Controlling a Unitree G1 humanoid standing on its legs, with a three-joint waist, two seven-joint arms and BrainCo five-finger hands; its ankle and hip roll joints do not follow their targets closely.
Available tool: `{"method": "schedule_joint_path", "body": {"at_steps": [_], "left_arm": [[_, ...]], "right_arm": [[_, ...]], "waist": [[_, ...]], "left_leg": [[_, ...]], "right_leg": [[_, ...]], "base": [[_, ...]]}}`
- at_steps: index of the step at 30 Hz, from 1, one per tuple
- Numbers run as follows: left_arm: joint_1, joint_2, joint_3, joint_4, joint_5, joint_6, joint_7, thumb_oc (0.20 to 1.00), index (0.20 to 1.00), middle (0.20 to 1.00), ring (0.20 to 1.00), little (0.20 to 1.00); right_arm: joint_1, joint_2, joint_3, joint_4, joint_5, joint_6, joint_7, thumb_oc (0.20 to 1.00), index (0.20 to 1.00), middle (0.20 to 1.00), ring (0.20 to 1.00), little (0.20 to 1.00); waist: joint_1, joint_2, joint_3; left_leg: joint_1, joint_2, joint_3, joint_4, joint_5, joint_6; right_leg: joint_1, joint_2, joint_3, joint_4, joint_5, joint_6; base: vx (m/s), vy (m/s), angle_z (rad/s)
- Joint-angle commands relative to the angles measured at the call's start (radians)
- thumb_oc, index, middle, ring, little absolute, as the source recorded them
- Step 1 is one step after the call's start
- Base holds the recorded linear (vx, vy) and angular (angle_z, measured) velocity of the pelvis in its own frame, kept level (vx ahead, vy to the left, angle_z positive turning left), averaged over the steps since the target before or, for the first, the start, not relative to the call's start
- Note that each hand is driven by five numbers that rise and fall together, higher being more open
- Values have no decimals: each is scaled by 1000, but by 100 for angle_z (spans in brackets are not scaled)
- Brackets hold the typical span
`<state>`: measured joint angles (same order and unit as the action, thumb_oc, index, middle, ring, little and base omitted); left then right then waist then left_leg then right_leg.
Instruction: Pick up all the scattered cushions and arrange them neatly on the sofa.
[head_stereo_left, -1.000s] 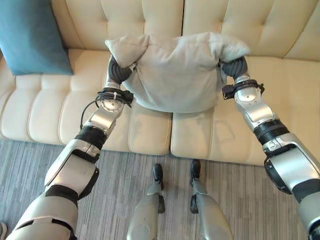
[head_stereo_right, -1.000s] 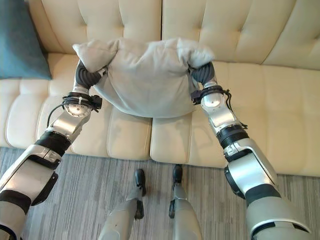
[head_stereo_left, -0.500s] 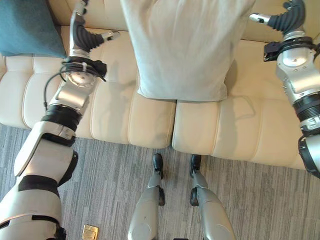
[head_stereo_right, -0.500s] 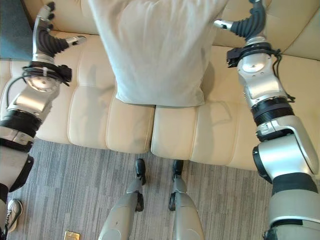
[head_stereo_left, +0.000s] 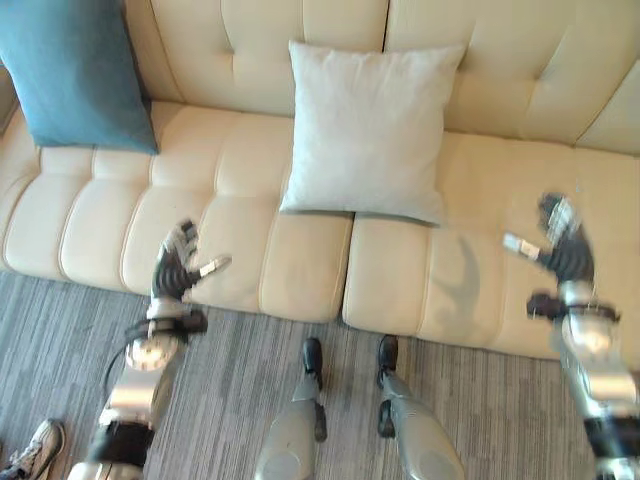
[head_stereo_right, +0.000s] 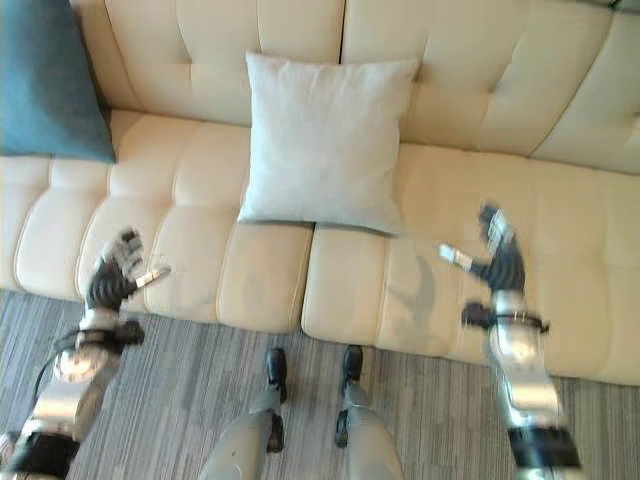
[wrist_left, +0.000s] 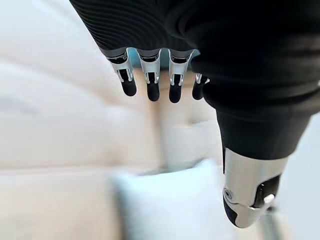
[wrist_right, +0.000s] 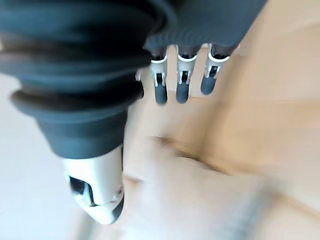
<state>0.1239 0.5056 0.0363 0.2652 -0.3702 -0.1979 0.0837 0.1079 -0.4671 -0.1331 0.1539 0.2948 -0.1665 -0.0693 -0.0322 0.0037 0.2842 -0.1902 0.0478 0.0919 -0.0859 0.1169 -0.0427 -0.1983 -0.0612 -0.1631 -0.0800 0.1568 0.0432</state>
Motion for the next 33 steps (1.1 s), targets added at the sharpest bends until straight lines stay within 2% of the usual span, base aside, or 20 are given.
{"method": "schedule_joint_path", "body": {"at_steps": [1, 4, 7, 8, 11, 13, 15, 16, 17, 18, 19, 20, 22, 24, 27, 28, 30, 32, 33], "left_arm": [[58, -35, 61, 100, 37, 4, -60, 1000, 1000, 1000, 1000, 1000], [133, -78, 52, 209, 91, 34, -86, 1000, 1000, 1000, 1000, 1000], [152, -103, 31, 312, 117, 46, -88, 1000, 1000, 1000, 1000, 1000], [145, -107, 27, 346, 131, 41, -75, 1000, 1000, 1000, 1000, 1000], [131, -97, 19, 384, 158, 36, -54, 1000, 1000, 1000, 1000, 1000], [110, -78, 4, 384, 170, 35, -43, 1000, 1000, 1000, 1000, 1000], [99, -61, -3, 378, 177, 38, -39, 1000, 1000, 1000, 1000, 1000], [99, -61, -3, 378, 177, 38, -39, 1000, 1000, 1000, 1000, 1000], [81, -52, -15, 383, 190, 40, -30, 1000, 1000, 1000, 1000, 1000], [71, -50, -23, 385, 195, 42, -23, 1000, 1000, 1000, 1000, 1000], [59, -57, -32, 391, 197, 40, -6, 1000, 1000, 1000, 1000, 1000], [59, -57, -32, 391, 197, 40, -5, 1000, 1000, 1000, 1000, 1000], [45, -70, -43, 388, 186, 37, 2, 1000, 1000, 1000, 1000, 1000], [34, -79, -57, 380, 184, 36, 8, 1000, 1000, 1000, 1000, 1000], [8, -93, -81, 389, 205, 39, 11, 1000, 1000, 1000, 1000, 1000], [1, -94, -89, 381, 205, 41, 7, 1000, 1000, 1000, 1000, 1000], [-1, -99, -97, 374, 211, 40, -3, 1000, 1000, 1000, 1000, 1000], [8, -103, -97, 380, 220, 41, -10, 1000, 1000, 1000, 1000, 1000], [13, -108, -95, 380, 216, 41, -9, 1000, 1000, 1000, 1000, 1000]], "right_arm": [[52, 26, -5, 100, -9, -11, 80, 1000, 1000, 1000, 1000, 1000], [87, 75, 31, 248, -51, 16, 93, 1000, 1000, 1000, 1000, 1000], [77, 91, 89, 358, -98, 36, 90, 1000, 1000, 1000, 1000, 1000], [62, 92, 106, 397, -115, 41, 83, 1000, 1000, 1000, 1000, 1000], [19, 88, 157, 446, -173, 46, 60, 1000, 1000, 1000, 1000, 1000], [4, 95, 181, 470, -178, 45, 50, 1000, 1000, 1000, 1000, 1000], [7, 96, 192, 486, -182, 41, 45, 1000, 1000, 1000, 1000, 1000], [6, 96, 192, 486, -182, 41, 45, 1000, 1000, 1000, 1000, 1000], [6, 102, 195, 510, -182, 40, 39, 1000, 1000, 1000, 1000, 1000], [5, 106, 196, 513, -180, 41, 32, 1000, 1000, 1000, 1000, 1000], [-1, 105, 203, 510, -183, 49, 27, 1000, 1000, 1000, 1000, 1000], [-1, 105, 203, 510, -183, 49, 27, 1000, 1000, 1000, 1000, 1000], [-20, 103, 220, 510, -173, 52, 22, 1000, 1000, 1000, 1000, 1000], [-28, 89, 222, 498, -165, 53, 11, 1000, 1000, 1000, 1000, 1000], [-33, 66, 213, 490, -161, 54, -3, 1000, 1000, 1000, 1000, 1000], [-38, 59, 211, 485, -161, 58, -4, 1000, 1000, 1000, 1000, 1000], [-34, 52, 209, 479, -160, 61, -3, 1000, 1000, 1000, 1000, 1000], [-28, 50, 213, 480, -165, 60, 0, 1000, 1000, 1000, 1000, 1000], [-26, 53, 215, 475, -165, 61, 3, 1000, 1000, 1000, 1000, 1000]], "waist": [[-19, -36, -130], [-25, -49, -158], [-22, -63, -150], [-21, -73, -139], [-7, -83, -110], [13, -78, -84], [36, -63, -80], [36, -63, -82], [48, -57, -94], [56, -62, -104], [71, -70, -119], [70, -70, -116], [89, -78, -131], [88, -68, -127], [69, -45, -101], [62, -42, -93], [41, -53, -85], [30, -74, -86], [27, -81, -89]], "left_leg": [[116, 0, 29, 32, -132, -21], [147, -11, 43, 44, -151, -9], [160, -32, 39, 58, -169, 9], [160, -48, 38, 59, -170, 17], [145, -54, 50, 64, -158, 34], [120, -38, 53, 73, -135, 39], [89, -16, 45, 84, -110, 44], [85, -16, 45, 84, -109, 44], [70, -9, 32, 76, -89, 41], [59, -12, 22, 72, -75, 38], [41, -13, 17, 67, -61, 32], [44, -13, 16, 66, -60, 32], [3, -16, 12, 62, -33, 16], [-49, -1, 18, 62, 9, -4], [-99, 5, 23, 87, 44, -39], [-110, 4, 30, 113, 32, -41], [-90, -7, 32, 180, -35, -30], [-54, -34, -18, 256, -127, -22], [-32, -48, -52, 273, -156, -26]], "right_leg": [[52, -56, 25, 49, -77, 104], [65, -59, 54, 43, -56, 115], [46, -63, 95, 55, -21, 132], [27, -69, 118, 64, 24, 153], [-24, -76, 134, 92, 62, 185], [-24, -80, 98, 178, -7, 164], [11, -75, 81, 332, -92, 132], [7, -75, 81, 332, -91, 131], [47, -52, 94, 434, -135, 118], [77, -37, 102, 475, -141, 121], [117, -21, 91, 434, -171, 101], [121, -22, 89, 432, -171, 100], [187, -1, 75, 283, -264, 70], [191, 38, 114, 179, -280, 40], [184, 52, 99, 134, -258, 25], [171, 48, 94, 141, -253, 22], [143, 26, 82, 149, -226, 23], [122, 3, 96, 148, -195, 25], [114, -1, 102, 137, -181, 25]], "base": [[-12, 92, -8], [-66, 164, -16], [-203, 177, -46], [-269, 141, -53], [-343, 95, -58], [-419, 17, -61], [-345, 1, -16], [-292, -33, 25], [-260, -83, 26], [-362, -162, 27], [-190, -134, 38], [-172, -143, 34], [-171, -151, -8], [-257, -167, -6], [-278, -107, 18], [-333, -47, 22], [-273, -7, 28], [-202, -2, 7], [-141, 11, -3]]}}
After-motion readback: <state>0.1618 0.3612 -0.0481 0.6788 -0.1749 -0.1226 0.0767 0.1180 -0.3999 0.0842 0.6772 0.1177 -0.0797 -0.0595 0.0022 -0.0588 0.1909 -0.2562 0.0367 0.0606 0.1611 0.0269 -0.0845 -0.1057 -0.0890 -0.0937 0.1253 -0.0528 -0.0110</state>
